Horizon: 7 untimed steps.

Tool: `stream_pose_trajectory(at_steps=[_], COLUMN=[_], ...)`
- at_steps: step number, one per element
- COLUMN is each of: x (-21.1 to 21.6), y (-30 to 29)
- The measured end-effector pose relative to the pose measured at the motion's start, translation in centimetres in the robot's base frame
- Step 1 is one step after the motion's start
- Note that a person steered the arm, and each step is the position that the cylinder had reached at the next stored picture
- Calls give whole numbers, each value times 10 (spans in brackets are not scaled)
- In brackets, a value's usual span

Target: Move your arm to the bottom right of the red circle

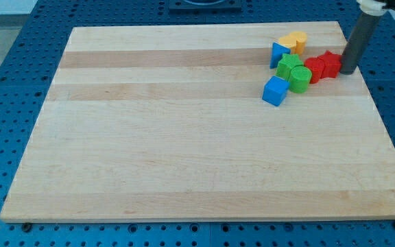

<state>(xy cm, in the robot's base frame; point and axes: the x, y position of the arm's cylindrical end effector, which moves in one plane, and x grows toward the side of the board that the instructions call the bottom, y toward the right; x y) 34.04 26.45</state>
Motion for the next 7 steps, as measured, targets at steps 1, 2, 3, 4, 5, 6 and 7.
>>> stream_pose_trajectory(at_steps=[1,2,3,4,5,6,7], x=[-10,-20,-39,-61,-72,-78,-90], y=[-2,-2,-2,-2,-13,-17,-17])
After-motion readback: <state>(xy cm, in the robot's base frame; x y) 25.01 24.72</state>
